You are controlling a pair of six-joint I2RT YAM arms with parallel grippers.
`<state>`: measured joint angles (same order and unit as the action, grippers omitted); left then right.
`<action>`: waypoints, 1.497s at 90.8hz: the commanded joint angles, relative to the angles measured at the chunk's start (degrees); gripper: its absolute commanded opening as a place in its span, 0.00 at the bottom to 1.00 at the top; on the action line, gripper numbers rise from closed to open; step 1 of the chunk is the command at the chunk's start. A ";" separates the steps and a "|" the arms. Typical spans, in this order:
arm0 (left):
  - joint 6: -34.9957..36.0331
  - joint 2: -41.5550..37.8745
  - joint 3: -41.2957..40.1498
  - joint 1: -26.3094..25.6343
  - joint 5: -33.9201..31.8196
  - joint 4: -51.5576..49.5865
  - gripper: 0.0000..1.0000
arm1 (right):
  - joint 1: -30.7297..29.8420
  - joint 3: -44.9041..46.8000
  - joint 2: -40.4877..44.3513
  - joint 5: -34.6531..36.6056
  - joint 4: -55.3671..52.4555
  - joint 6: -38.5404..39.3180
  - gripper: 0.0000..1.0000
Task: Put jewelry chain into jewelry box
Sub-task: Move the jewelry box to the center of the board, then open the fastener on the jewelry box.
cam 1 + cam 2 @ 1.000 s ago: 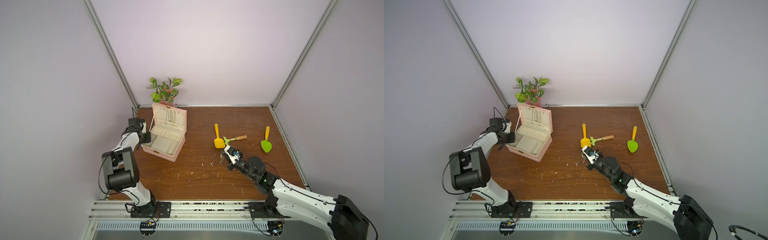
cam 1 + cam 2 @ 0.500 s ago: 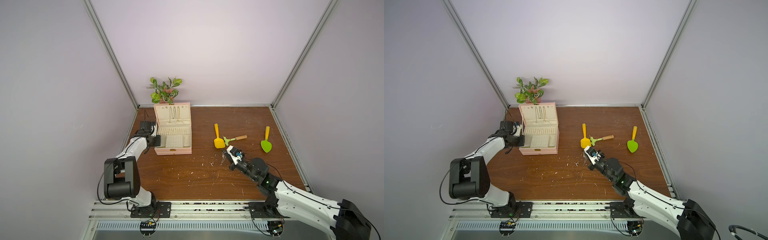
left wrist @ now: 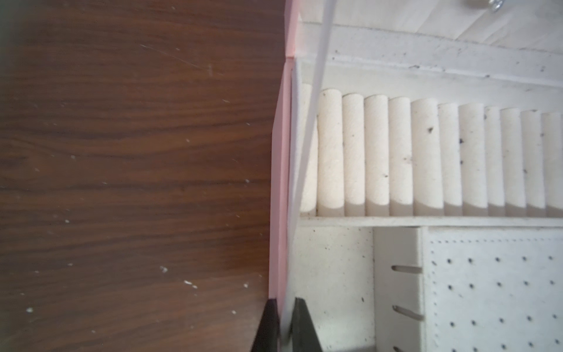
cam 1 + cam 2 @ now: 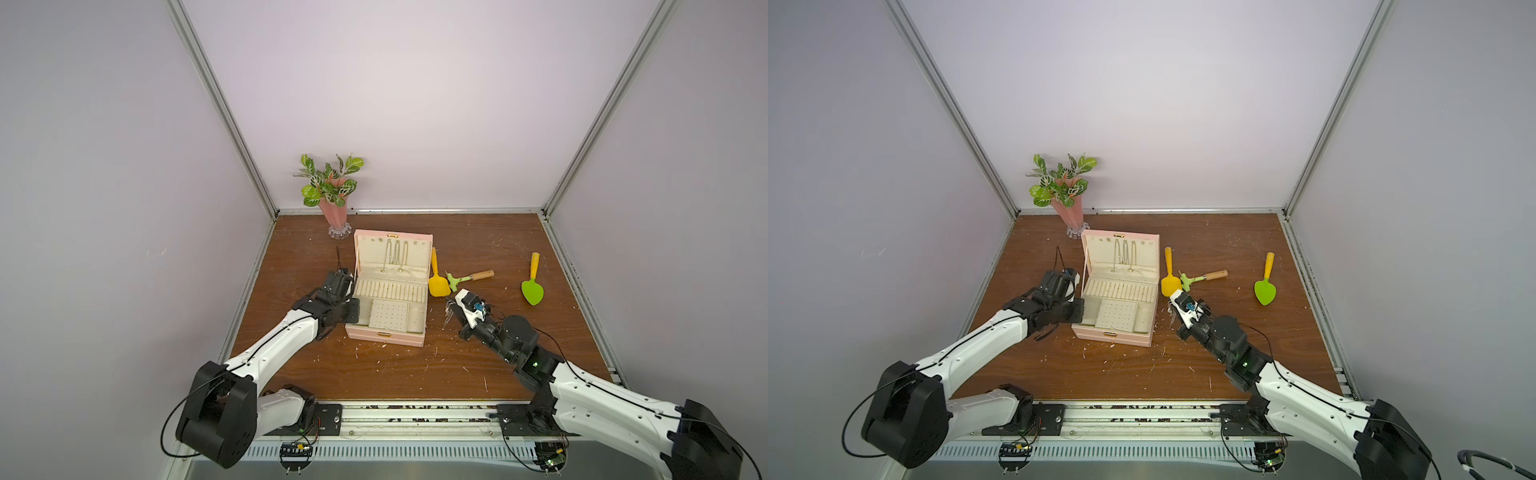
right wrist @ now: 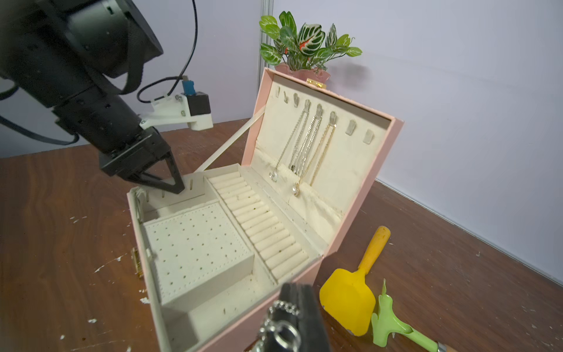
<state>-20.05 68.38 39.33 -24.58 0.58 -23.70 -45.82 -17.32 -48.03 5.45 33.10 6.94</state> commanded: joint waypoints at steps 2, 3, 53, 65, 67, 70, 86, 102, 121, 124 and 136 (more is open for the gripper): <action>-11.83 -2.13 -0.91 -7.58 -0.12 1.86 0.01 | 0.16 -1.08 2.20 1.83 0.96 -0.32 0.00; -12.41 -2.21 -1.01 -8.11 -0.35 1.84 0.01 | 0.19 -1.15 2.26 1.92 0.80 -0.25 0.00; -15.77 -11.79 0.22 -17.17 -4.92 -1.09 0.55 | 1.59 0.88 4.74 5.39 1.28 -0.30 0.00; -2.42 -11.89 6.85 -17.17 -7.29 -1.22 0.59 | 4.04 0.90 4.24 -0.03 1.66 -2.07 0.00; 0.09 -11.39 7.98 -17.17 -7.62 -0.96 0.60 | 4.42 0.89 4.12 -0.87 1.69 -2.34 0.00; 4.21 -10.62 9.55 -17.17 -7.80 -0.13 0.60 | 5.21 0.81 3.80 -2.56 1.73 -2.75 0.00; 18.02 -1.73 15.69 -17.17 -0.16 10.65 0.56 | 7.19 0.19 2.53 -6.04 1.71 -3.99 0.00; 24.16 5.38 14.87 -17.17 13.51 31.80 0.47 | 8.63 0.66 3.09 -5.69 1.34 -4.11 0.00; 32.39 10.41 12.49 -17.17 18.10 44.28 0.41 | 10.46 1.79 4.15 -6.32 1.85 -5.03 0.00; 33.63 10.79 12.04 -17.17 18.17 45.49 0.41 | 10.58 1.97 4.09 -6.41 1.97 -5.16 0.00; 39.19 12.11 11.64 -17.26 16.29 47.86 0.39 | 11.22 2.37 3.91 -7.08 2.63 -5.62 0.00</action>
<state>11.94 79.57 51.46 -41.30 16.23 17.41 -35.18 -15.18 -44.51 0.08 32.97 2.85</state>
